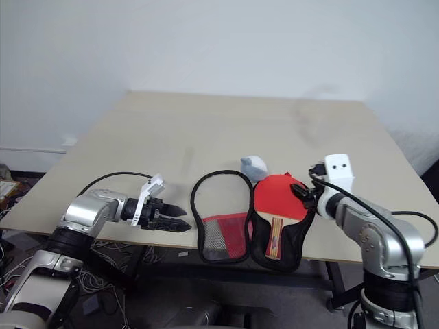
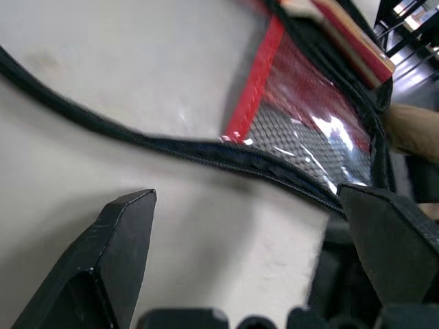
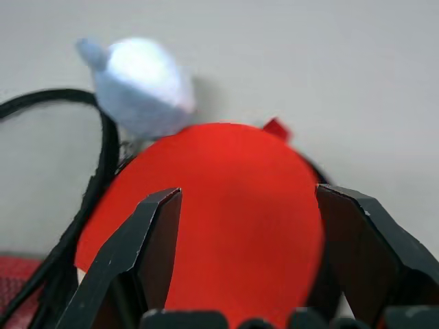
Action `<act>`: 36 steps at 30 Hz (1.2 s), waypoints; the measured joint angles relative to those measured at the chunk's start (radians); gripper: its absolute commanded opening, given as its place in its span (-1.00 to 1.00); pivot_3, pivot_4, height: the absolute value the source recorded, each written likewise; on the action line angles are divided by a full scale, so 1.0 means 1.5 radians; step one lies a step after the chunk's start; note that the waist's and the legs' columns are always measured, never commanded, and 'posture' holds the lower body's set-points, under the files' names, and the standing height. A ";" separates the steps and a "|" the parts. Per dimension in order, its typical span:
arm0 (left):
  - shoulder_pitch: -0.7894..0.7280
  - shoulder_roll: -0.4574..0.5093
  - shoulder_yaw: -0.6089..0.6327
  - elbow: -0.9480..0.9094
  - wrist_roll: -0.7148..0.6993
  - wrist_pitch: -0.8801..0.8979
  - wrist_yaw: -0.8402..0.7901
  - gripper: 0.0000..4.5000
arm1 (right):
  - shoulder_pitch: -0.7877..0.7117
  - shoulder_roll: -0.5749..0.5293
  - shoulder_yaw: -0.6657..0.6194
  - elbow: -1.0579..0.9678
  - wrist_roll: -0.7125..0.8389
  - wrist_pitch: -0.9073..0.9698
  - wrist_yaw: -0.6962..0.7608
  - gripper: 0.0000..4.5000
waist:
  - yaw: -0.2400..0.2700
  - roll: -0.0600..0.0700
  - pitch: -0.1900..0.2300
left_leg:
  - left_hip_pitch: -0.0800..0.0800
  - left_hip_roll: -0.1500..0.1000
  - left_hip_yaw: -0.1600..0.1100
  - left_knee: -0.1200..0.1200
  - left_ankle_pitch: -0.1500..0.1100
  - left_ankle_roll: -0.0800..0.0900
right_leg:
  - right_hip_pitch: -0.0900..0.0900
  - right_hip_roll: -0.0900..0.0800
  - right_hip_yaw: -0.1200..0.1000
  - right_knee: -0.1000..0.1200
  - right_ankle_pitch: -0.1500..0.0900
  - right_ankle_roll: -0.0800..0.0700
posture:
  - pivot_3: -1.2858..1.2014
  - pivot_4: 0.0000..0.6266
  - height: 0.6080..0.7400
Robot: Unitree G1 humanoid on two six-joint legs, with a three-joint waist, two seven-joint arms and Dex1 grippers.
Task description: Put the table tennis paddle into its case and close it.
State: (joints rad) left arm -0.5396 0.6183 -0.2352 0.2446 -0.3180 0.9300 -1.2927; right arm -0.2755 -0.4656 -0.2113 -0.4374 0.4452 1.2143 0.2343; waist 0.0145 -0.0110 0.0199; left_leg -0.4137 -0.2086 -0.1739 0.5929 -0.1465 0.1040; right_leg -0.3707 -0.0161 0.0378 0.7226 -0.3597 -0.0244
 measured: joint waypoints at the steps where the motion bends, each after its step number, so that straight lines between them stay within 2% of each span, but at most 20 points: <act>1: -0.001 -0.002 -0.002 -0.011 -0.007 0.028 0.007 1.00 | -0.001 0.006 0.009 0.004 -0.005 -0.004 -0.003 0.50 | 0.000 0.000 0.000 | 0.000 0.000 0.000 0.000 0.000 0.000 | 0.000 0.000 0.000 0.000 0.000 0.000 | 0.03 -1.00 1.00; 11: -0.033 -0.087 0.038 -0.022 -0.091 0.262 0.108 1.00 | -0.017 0.034 0.036 0.025 -0.031 -0.029 -0.019 0.50 | 0.000 0.001 0.000 | 0.000 0.000 0.000 0.001 0.001 -0.002 | 0.000 0.000 0.000 0.001 0.000 0.000 | 0.03 -1.00 1.00; 23: -0.046 -0.103 0.071 0.009 -0.143 0.322 0.176 1.00 | -0.016 0.047 0.035 0.037 -0.051 -0.045 -0.035 0.50 | 0.000 0.001 0.000 | 0.000 0.000 0.000 0.001 0.002 -0.003 | 0.000 0.000 0.000 0.001 0.000 0.000 | 0.03 -1.00 1.00; 24: -0.045 -0.104 0.073 0.009 -0.147 0.323 0.180 0.83 | -0.015 0.049 0.035 0.037 -0.054 -0.048 -0.036 0.53 | 0.000 0.001 0.000 | 0.000 0.000 0.000 0.001 0.002 -0.003 | 0.000 0.000 0.000 0.001 0.000 0.000 | 0.03 -1.00 1.00; 25: -0.045 -0.106 0.073 0.009 -0.151 0.324 0.184 0.75 | -0.013 0.051 0.035 0.037 -0.056 -0.050 -0.037 0.53 | 0.000 0.001 0.000 | 0.000 0.000 0.000 0.001 0.002 -0.004 | 0.000 0.000 0.000 0.001 0.000 0.000 | 0.03 -1.00 1.00; 28: -0.036 -0.113 0.072 0.009 -0.168 0.322 0.182 0.31 | -0.001 0.051 0.036 0.036 -0.057 -0.054 -0.036 0.27 | -0.001 0.001 0.000 | 0.000 0.000 0.000 0.001 0.002 -0.004 | 0.000 0.000 0.000 0.001 0.000 0.000 | 0.03 -1.00 1.00; 30: -0.035 -0.109 0.072 0.009 -0.174 0.313 0.176 0.00 | 0.004 0.051 0.036 0.035 -0.057 -0.055 -0.034 -0.02 | -0.001 0.001 0.000 | 0.000 0.000 0.000 0.001 0.002 -0.004 | 0.000 0.000 0.000 0.001 0.000 0.000 | 0.03 -1.00 1.00; 36: -0.034 -0.108 0.073 0.009 -0.195 0.287 0.162 -0.95 | 0.005 0.071 0.018 0.035 -0.056 -0.086 -0.035 -0.03 | -0.001 0.001 0.001 | 0.000 0.000 0.000 0.001 0.002 -0.004 | 0.000 0.000 0.000 0.001 0.000 0.000 | 0.03 -1.00 1.00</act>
State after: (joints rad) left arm -0.5913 0.4569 -0.1260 0.2581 -0.6100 1.3608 -1.0498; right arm -0.2686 -0.3586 -0.1837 -0.3854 0.3613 1.0859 0.1811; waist 0.0134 -0.0093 0.0206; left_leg -0.4133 -0.2086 -0.1733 0.5940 -0.1430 0.0985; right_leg -0.3708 -0.0162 0.0382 0.7241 -0.3592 -0.0240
